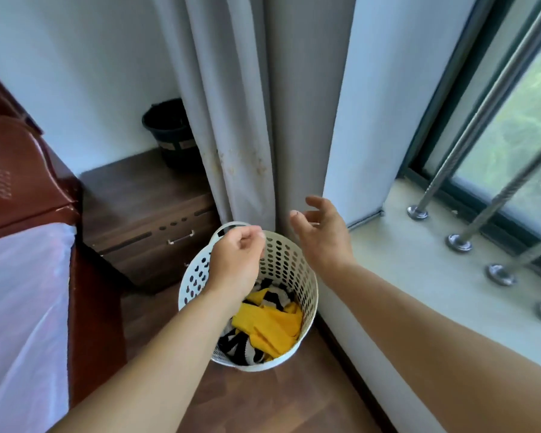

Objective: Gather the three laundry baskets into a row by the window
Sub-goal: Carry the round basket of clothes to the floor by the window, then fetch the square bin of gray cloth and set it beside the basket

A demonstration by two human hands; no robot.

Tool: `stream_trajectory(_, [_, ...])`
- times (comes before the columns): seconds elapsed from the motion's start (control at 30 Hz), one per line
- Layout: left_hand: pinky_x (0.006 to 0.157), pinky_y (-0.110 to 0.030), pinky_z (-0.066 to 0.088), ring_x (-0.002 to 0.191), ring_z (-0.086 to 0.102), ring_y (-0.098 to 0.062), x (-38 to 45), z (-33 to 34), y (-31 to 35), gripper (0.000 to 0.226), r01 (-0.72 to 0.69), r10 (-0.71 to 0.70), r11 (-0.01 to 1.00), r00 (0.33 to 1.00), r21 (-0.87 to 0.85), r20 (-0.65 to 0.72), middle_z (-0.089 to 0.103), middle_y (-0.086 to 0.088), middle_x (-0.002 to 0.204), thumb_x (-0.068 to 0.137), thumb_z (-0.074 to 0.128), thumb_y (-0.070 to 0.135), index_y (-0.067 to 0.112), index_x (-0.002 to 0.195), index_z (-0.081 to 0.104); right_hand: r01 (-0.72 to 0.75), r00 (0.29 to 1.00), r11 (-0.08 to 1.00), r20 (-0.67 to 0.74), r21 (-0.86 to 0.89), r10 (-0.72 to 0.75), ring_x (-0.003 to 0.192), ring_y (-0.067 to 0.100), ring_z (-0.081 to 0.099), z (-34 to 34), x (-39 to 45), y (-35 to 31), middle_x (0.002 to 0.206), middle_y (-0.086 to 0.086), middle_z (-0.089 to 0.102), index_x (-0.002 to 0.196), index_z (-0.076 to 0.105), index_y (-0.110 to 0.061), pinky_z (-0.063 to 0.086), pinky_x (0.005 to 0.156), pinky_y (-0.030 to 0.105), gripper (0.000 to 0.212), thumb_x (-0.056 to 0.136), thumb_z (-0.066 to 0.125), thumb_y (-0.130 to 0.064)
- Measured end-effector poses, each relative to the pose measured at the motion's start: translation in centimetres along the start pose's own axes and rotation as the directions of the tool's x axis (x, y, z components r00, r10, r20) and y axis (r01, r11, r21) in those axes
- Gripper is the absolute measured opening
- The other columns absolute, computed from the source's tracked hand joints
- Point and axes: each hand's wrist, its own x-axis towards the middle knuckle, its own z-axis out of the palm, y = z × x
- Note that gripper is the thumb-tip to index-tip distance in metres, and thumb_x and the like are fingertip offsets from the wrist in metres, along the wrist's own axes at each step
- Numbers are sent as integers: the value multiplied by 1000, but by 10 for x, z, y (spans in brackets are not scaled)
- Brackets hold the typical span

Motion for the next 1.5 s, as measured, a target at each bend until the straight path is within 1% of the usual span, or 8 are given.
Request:
stream_trajectory(0.17, [89,-36,55,93,66,-19,-89,12,68,15,-98,107,990,991,-101,85,69,-2,93,93,54,23,22,105,64,-9,985,987,-169,161,37,91,21,67,-73,-90,-58,97,2,68,113,59,-25,52,83,36,30,84,62,-34])
stream_trajectory(0.3, [63,-20,51,70,59,-10,-170,22,104,11,-149,208,951,957,-273,203,63,3,76,92,57,18,17,101,64,98,935,956,-354,278,7,81,20,63,-129,-176,-89,89,7,66,103,61,-21,50,78,40,18,86,63,-27])
stream_trajectory(0.37, [64,-22,50,70,58,-10,-206,25,117,5,-160,256,923,934,-349,249,63,4,75,91,59,18,22,93,62,174,896,925,-445,337,-6,77,19,60,-152,-213,-103,85,8,65,98,62,-20,48,73,36,12,87,63,-24])
stream_trajectory(0.7, [65,-16,52,72,64,-3,-425,85,165,5,-144,451,857,675,-494,584,66,9,82,92,59,24,26,95,62,511,563,826,-818,238,-113,72,16,58,-307,-424,-136,80,5,61,90,60,-19,49,64,20,3,90,59,-17])
stream_trajectory(0.83, [63,-11,53,66,64,4,-527,122,168,6,-93,473,860,510,-501,718,66,9,81,92,59,23,26,96,62,511,375,851,-922,120,-95,73,13,61,-372,-521,-118,83,4,63,90,60,-21,50,64,17,2,90,59,-19])
stream_trajectory(1.1, [63,-20,52,66,62,-8,-781,186,132,5,12,407,912,119,-411,906,65,1,80,91,62,19,23,94,63,378,-3,926,-1000,2,3,65,4,60,-489,-747,-51,77,-3,65,84,61,-25,49,61,17,5,88,62,-27])
stream_trajectory(1.43, [68,-26,53,62,60,-9,-1039,212,75,8,-37,282,953,-243,-300,928,63,1,76,92,59,17,23,89,63,188,-385,982,-918,25,97,63,5,57,-558,-991,17,65,-10,61,74,58,-26,50,67,29,17,90,58,-32])
stream_trajectory(1.5, [67,-24,53,58,60,-6,-1098,212,59,8,-52,231,963,-358,-266,905,62,1,75,93,58,16,22,90,62,158,-479,987,-871,40,112,64,6,57,-567,-1042,29,66,-9,61,73,58,-26,50,68,29,18,90,58,-34])
